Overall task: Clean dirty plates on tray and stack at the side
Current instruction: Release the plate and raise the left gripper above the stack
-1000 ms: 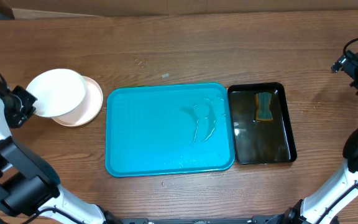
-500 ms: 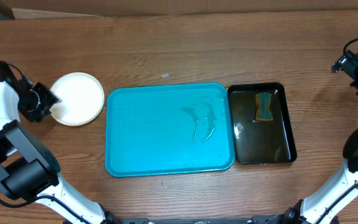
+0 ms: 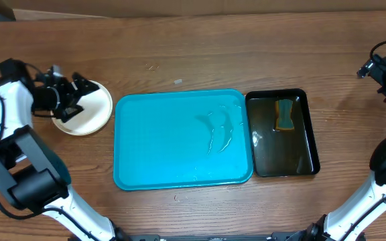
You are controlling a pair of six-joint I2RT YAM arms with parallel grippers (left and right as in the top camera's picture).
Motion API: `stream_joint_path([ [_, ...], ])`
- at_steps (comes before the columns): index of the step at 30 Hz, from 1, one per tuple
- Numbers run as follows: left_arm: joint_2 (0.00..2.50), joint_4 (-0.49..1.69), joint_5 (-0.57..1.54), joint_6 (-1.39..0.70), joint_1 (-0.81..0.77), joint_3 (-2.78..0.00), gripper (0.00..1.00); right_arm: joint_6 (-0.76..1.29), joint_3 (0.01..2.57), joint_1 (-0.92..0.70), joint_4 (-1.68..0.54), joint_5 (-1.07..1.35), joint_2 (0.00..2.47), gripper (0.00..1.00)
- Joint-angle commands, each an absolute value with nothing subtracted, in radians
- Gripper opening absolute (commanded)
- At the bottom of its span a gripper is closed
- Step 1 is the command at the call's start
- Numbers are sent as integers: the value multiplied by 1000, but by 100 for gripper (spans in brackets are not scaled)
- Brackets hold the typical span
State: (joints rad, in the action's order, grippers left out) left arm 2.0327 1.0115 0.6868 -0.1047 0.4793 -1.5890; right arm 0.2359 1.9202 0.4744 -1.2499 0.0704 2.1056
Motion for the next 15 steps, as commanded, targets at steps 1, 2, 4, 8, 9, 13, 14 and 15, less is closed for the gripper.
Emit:
stream_joint_path([
  [1, 2016, 1017, 719, -116, 409, -1591, 100, 236, 1930, 476, -1249, 61, 2093, 100],
  [2, 2016, 1017, 710, -116, 393, -1591, 100, 236, 1930, 476, -1249, 61, 2093, 100],
  [4, 2016, 1016, 673, -116, 361, -1591, 100, 236, 1930, 476, -1249, 61, 2093, 100],
  [8, 2016, 1016, 554, -115, 304, -1591, 100, 236, 1930, 476, -1249, 61, 2093, 100],
  [9, 2016, 1016, 512, -116, 294, -1591, 100, 236, 1930, 476, -1249, 61, 2093, 100],
  [13, 2016, 1016, 389, -116, 274, -1591, 100, 236, 1930, 476, -1249, 61, 2093, 100],
  [14, 2016, 1016, 364, -116, 272, -1591, 100, 236, 1930, 476, -1249, 61, 2093, 100],
  [15, 2016, 1016, 349, -116, 271, -1591, 100, 236, 1930, 476, -1249, 61, 2093, 100],
])
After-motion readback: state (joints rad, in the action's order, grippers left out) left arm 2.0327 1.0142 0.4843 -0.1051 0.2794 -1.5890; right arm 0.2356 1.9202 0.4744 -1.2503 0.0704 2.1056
